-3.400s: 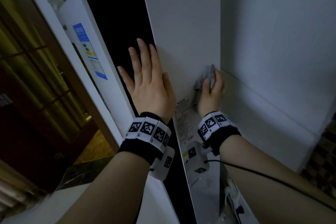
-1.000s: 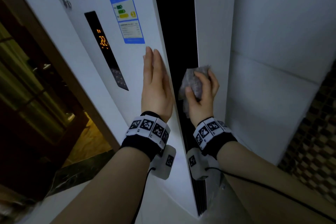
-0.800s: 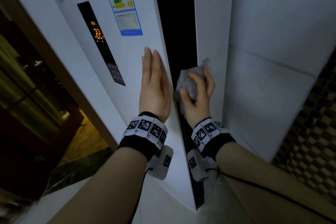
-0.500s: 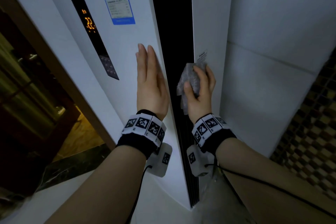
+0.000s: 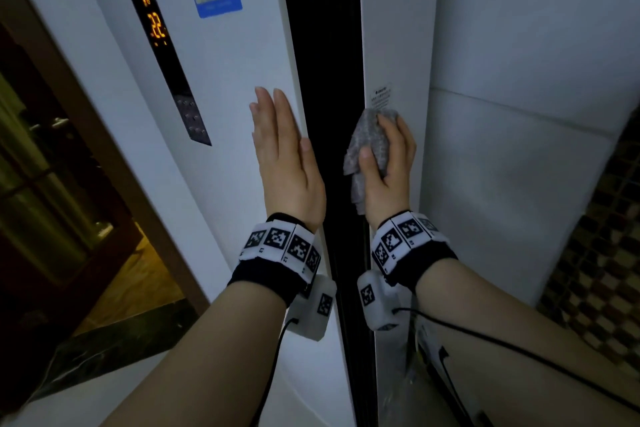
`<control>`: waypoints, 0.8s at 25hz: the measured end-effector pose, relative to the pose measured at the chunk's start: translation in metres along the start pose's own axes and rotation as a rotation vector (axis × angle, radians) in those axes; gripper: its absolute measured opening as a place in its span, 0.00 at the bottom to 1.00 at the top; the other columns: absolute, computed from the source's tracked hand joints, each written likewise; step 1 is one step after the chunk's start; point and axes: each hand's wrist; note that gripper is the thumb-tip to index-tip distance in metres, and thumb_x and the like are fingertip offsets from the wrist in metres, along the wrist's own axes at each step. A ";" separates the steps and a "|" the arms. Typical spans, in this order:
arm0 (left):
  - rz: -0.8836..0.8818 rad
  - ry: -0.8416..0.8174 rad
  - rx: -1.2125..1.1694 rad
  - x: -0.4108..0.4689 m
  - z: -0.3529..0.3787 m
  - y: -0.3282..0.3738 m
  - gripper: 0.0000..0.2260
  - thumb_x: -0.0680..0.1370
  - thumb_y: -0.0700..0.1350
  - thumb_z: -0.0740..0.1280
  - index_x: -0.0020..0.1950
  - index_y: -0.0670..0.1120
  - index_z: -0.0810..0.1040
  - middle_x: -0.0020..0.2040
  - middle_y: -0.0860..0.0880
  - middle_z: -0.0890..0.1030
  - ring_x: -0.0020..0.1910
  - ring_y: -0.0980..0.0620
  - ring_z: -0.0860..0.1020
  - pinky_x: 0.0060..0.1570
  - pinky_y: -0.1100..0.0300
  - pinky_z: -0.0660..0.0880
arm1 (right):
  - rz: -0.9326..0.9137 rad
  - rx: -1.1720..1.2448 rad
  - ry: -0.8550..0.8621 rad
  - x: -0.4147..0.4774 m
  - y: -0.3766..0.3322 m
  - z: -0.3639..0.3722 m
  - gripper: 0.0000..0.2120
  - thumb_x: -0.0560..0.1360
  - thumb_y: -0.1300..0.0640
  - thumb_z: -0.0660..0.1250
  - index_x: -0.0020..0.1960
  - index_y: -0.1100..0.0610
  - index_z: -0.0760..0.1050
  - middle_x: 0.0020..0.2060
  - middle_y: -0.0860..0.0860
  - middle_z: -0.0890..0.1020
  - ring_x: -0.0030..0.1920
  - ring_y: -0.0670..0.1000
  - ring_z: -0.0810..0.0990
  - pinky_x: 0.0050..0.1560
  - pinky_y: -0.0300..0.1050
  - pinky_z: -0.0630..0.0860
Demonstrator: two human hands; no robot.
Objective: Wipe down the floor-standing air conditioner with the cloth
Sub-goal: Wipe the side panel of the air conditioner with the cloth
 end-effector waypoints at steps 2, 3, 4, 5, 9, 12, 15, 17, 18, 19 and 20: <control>0.011 0.038 -0.001 -0.007 0.007 -0.003 0.23 0.82 0.35 0.52 0.76 0.36 0.50 0.77 0.36 0.49 0.75 0.49 0.45 0.75 0.49 0.43 | -0.041 -0.005 0.030 -0.001 0.005 0.001 0.19 0.77 0.53 0.60 0.64 0.39 0.62 0.72 0.56 0.59 0.72 0.49 0.58 0.67 0.26 0.54; 0.011 0.058 -0.002 -0.013 0.010 -0.005 0.23 0.82 0.35 0.51 0.76 0.36 0.50 0.77 0.36 0.49 0.75 0.49 0.45 0.75 0.49 0.43 | -0.069 -0.011 0.049 -0.003 0.008 0.001 0.18 0.76 0.53 0.61 0.64 0.40 0.63 0.71 0.56 0.60 0.71 0.50 0.59 0.68 0.30 0.55; 0.016 0.077 -0.004 -0.018 0.014 -0.008 0.23 0.82 0.35 0.51 0.76 0.36 0.50 0.77 0.37 0.49 0.75 0.50 0.45 0.75 0.48 0.43 | -0.105 -0.018 0.065 -0.004 0.011 0.003 0.18 0.76 0.53 0.62 0.64 0.41 0.64 0.71 0.56 0.61 0.70 0.50 0.60 0.69 0.35 0.56; 0.018 0.093 -0.004 -0.025 0.019 -0.012 0.23 0.82 0.36 0.51 0.76 0.37 0.50 0.77 0.38 0.49 0.75 0.51 0.44 0.75 0.48 0.43 | -0.140 -0.025 0.076 -0.004 0.016 0.002 0.18 0.75 0.53 0.62 0.64 0.42 0.64 0.70 0.56 0.62 0.69 0.49 0.60 0.69 0.39 0.57; 0.059 0.177 -0.008 -0.038 0.031 -0.025 0.23 0.82 0.37 0.52 0.76 0.39 0.51 0.77 0.40 0.50 0.75 0.52 0.45 0.76 0.47 0.44 | -0.281 -0.035 0.078 0.005 0.034 -0.003 0.18 0.75 0.52 0.64 0.64 0.43 0.66 0.69 0.54 0.64 0.68 0.49 0.62 0.72 0.47 0.58; 0.093 0.248 0.004 -0.039 0.038 -0.030 0.22 0.83 0.40 0.51 0.77 0.40 0.52 0.78 0.42 0.51 0.77 0.48 0.47 0.76 0.49 0.45 | -0.371 0.000 0.089 0.005 0.048 -0.006 0.18 0.75 0.51 0.64 0.64 0.43 0.67 0.68 0.54 0.66 0.68 0.49 0.64 0.72 0.49 0.59; 0.094 0.276 0.018 -0.039 0.040 -0.032 0.23 0.83 0.41 0.51 0.77 0.42 0.51 0.78 0.44 0.51 0.77 0.49 0.47 0.76 0.53 0.44 | -0.420 0.055 0.119 0.009 0.053 -0.007 0.19 0.74 0.52 0.65 0.65 0.50 0.70 0.65 0.56 0.70 0.67 0.53 0.67 0.70 0.54 0.63; 0.116 0.288 0.010 -0.044 0.044 -0.034 0.23 0.83 0.40 0.51 0.78 0.43 0.50 0.78 0.46 0.49 0.77 0.50 0.46 0.75 0.54 0.43 | -0.442 0.082 0.137 0.016 0.055 -0.010 0.19 0.75 0.53 0.66 0.65 0.54 0.71 0.63 0.54 0.73 0.65 0.53 0.70 0.67 0.58 0.65; 0.110 0.285 0.012 -0.046 0.046 -0.036 0.23 0.83 0.40 0.51 0.78 0.43 0.49 0.79 0.47 0.49 0.77 0.50 0.45 0.75 0.55 0.42 | -0.424 0.100 0.146 0.020 0.056 -0.010 0.18 0.75 0.53 0.66 0.64 0.54 0.71 0.62 0.53 0.73 0.64 0.53 0.70 0.67 0.58 0.65; 0.125 0.294 0.026 -0.049 0.048 -0.037 0.23 0.83 0.40 0.51 0.78 0.44 0.49 0.79 0.48 0.48 0.77 0.51 0.45 0.74 0.57 0.41 | -0.414 0.114 0.165 0.022 0.059 -0.011 0.17 0.75 0.54 0.67 0.63 0.53 0.72 0.62 0.52 0.73 0.64 0.53 0.70 0.67 0.57 0.65; 0.134 0.298 0.043 -0.051 0.049 -0.039 0.24 0.83 0.39 0.51 0.78 0.45 0.48 0.79 0.48 0.47 0.77 0.52 0.44 0.73 0.58 0.40 | -0.403 0.115 0.172 0.022 0.063 -0.012 0.16 0.75 0.53 0.67 0.62 0.52 0.73 0.62 0.52 0.72 0.65 0.53 0.69 0.68 0.56 0.64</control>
Point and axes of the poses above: each hand's wrist, its own x-axis towards the middle knuckle, its own z-axis out of the palm, y = z × x
